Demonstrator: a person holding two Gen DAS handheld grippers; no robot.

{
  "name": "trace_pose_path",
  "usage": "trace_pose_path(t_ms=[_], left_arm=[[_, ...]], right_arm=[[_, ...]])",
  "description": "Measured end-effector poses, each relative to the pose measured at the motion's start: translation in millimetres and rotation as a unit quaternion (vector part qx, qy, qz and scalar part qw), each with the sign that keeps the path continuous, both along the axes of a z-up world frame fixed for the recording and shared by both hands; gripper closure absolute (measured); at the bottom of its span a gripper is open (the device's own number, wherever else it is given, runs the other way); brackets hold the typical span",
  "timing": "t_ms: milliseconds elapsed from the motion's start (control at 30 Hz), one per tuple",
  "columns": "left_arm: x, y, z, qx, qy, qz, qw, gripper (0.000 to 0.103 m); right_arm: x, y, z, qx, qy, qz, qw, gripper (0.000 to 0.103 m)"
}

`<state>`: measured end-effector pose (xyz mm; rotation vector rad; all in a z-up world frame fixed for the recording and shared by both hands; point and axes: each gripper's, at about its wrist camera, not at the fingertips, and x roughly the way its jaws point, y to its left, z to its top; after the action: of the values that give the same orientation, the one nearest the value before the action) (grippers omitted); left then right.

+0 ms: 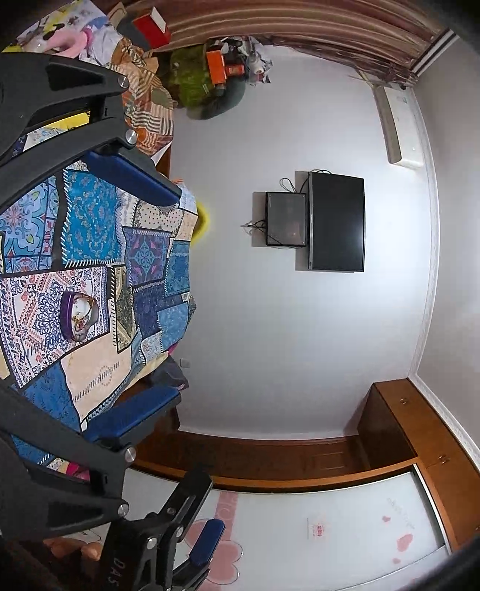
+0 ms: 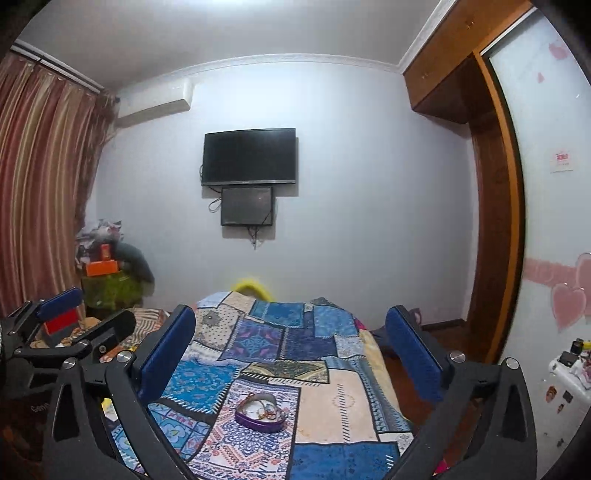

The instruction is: Organize jewelry

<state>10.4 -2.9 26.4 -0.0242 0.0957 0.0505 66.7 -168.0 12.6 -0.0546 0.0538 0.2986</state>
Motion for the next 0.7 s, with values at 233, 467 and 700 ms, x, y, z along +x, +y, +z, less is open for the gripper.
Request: trace_pose_path(t_ms=[233, 467, 700], left_arm=[[-4.1, -0.9, -2.4, -0.003, 0.003, 0.004, 1.0000, 0.005], [-5.0, -2.6, -5.9, -0.001, 0.005, 0.006, 1.0000, 0.003], [-2.0, -1.2, -7.0, -0.004, 0.009, 0.007, 0.9999, 0.002]], right_arm=[[-5.5, -6.7, -2.7, 0.001, 0.010, -0.001, 1.000, 0.001], [-10.2, -13.5, -7.9, -0.003, 0.016, -0.003, 1.000, 0.001], [-10.3, -14.5, -7.3, -0.004, 0.023, -0.003, 1.000, 0.001]])
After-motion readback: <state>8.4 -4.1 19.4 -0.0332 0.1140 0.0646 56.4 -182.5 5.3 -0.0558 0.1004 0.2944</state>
